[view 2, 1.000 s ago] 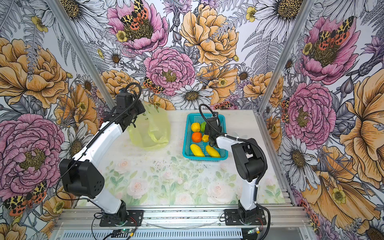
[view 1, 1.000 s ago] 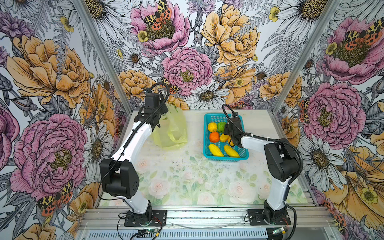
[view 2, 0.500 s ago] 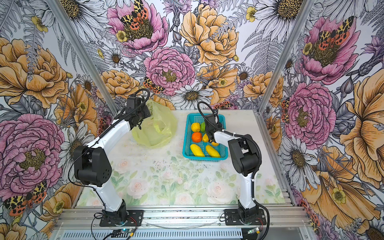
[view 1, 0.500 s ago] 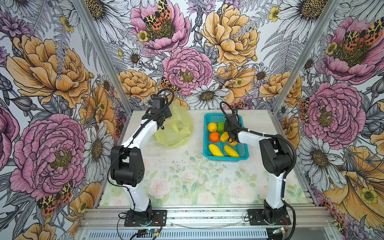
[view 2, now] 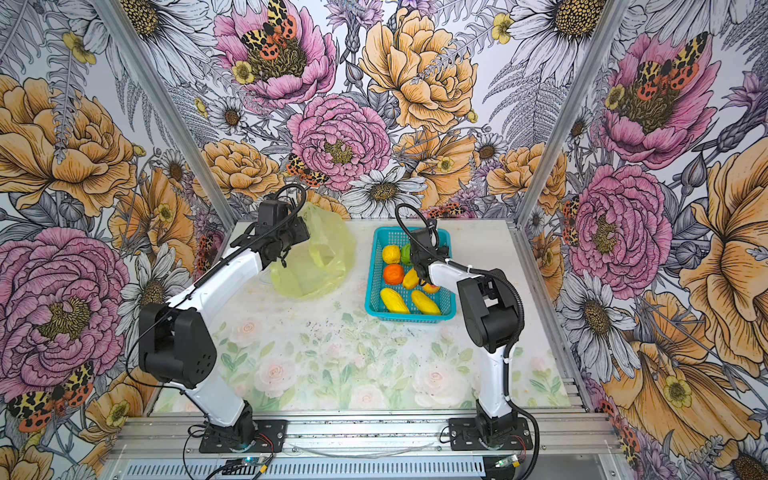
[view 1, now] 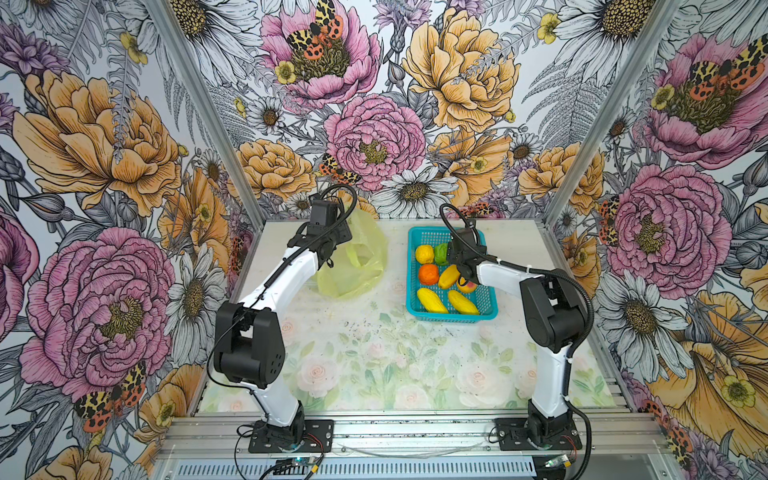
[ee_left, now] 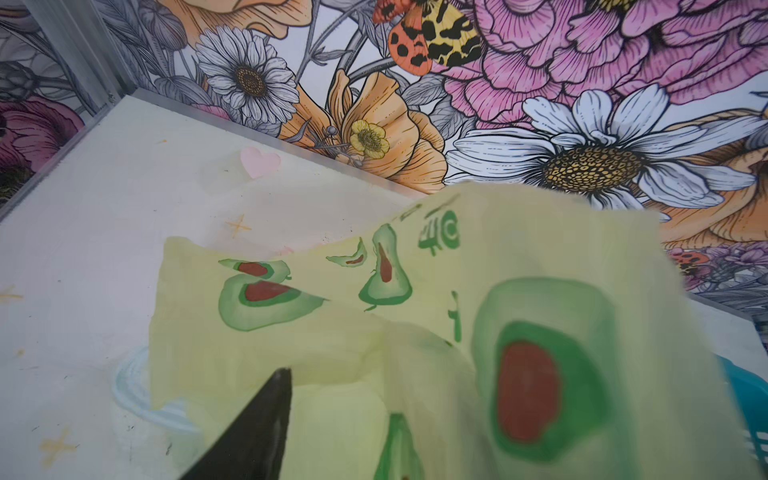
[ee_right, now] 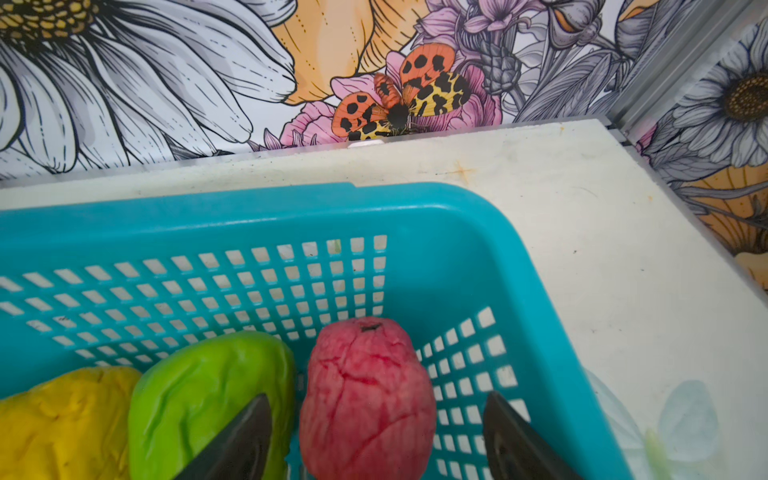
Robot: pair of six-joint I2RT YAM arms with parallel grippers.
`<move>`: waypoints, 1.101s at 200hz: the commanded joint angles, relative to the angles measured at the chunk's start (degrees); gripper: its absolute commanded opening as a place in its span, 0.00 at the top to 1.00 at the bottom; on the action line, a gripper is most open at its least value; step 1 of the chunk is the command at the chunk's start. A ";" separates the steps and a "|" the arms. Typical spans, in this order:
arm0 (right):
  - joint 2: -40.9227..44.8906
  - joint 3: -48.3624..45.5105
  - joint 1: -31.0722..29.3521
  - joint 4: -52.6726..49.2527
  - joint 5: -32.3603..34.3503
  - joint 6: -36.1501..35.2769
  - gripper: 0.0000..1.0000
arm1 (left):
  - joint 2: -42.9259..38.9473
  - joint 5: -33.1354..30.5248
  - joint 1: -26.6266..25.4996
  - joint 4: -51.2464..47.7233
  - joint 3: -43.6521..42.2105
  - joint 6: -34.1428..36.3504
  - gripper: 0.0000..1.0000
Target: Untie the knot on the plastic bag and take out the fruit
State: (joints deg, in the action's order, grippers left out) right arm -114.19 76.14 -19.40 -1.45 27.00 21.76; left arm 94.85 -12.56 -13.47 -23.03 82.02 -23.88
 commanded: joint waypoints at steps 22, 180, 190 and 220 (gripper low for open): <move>12.74 -4.48 0.19 1.14 -3.48 0.61 0.15 | -15.55 -2.20 -1.62 0.84 -6.36 1.14 0.01; 62.58 -43.28 10.26 10.69 -7.55 -2.87 0.00 | -29.86 -5.21 9.42 -1.00 -18.33 -3.50 0.01; 62.90 -49.79 10.33 21.55 -12.53 -5.86 0.01 | -32.11 -5.75 13.13 1.73 -21.81 -3.40 0.01; 56.50 -51.36 16.19 26.45 -15.60 -3.95 0.01 | -33.59 -3.12 25.38 15.81 -35.41 -2.83 0.01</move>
State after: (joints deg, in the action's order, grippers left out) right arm -52.90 23.88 -7.60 15.66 17.43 19.40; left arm 60.60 -14.76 4.95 -16.84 55.02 -25.67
